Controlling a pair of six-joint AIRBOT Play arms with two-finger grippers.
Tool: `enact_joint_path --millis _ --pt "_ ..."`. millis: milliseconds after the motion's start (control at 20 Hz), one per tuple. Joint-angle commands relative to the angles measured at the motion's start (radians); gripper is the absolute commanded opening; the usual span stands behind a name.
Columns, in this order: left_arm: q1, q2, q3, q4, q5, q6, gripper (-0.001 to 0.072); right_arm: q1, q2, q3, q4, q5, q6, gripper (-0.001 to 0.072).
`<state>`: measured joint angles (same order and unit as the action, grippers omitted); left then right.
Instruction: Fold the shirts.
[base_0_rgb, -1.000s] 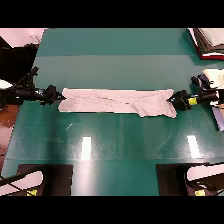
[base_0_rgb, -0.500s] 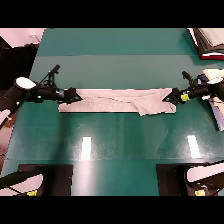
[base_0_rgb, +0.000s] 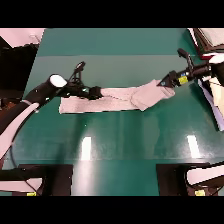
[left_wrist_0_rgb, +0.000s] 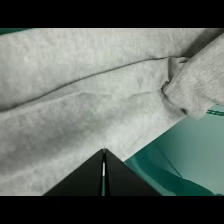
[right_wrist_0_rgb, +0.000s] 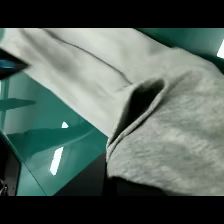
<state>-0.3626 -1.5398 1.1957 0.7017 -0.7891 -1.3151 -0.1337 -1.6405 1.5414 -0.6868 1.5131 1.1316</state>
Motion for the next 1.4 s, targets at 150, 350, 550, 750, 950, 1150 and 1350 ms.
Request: enact_joint_path --millis 150,350,550,750,950,1150,1350 --pt "-0.087 -0.288 0.304 0.008 -0.069 -0.067 0.0021 0.216 0.029 0.267 0.038 -0.010 0.117 0.0013" --pt "-0.087 -0.322 0.324 0.066 -0.063 -0.076 0.0020 0.307 0.029 0.336 0.032 -0.033 0.144 0.0013" --pt "-0.086 -0.320 0.325 0.108 -0.075 -0.076 0.0021 0.364 0.026 0.341 0.031 -0.060 0.144 0.0013" --pt "-0.040 -0.278 0.327 0.119 -0.121 -0.073 0.0021 0.400 0.025 0.341 0.031 -0.102 0.143 0.0013" --pt "0.084 -0.127 0.327 0.265 -0.196 -0.075 0.0021 0.451 -0.008 0.341 0.031 -0.127 0.143 0.0013" --pt "0.239 0.048 0.327 0.393 -0.314 -0.073 0.0021 0.528 -0.068 0.341 0.031 -0.210 0.143 0.0013" --pt "0.373 0.188 0.327 0.470 -0.401 -0.072 0.0021 0.617 -0.138 0.341 0.032 -0.322 0.134 0.0014"
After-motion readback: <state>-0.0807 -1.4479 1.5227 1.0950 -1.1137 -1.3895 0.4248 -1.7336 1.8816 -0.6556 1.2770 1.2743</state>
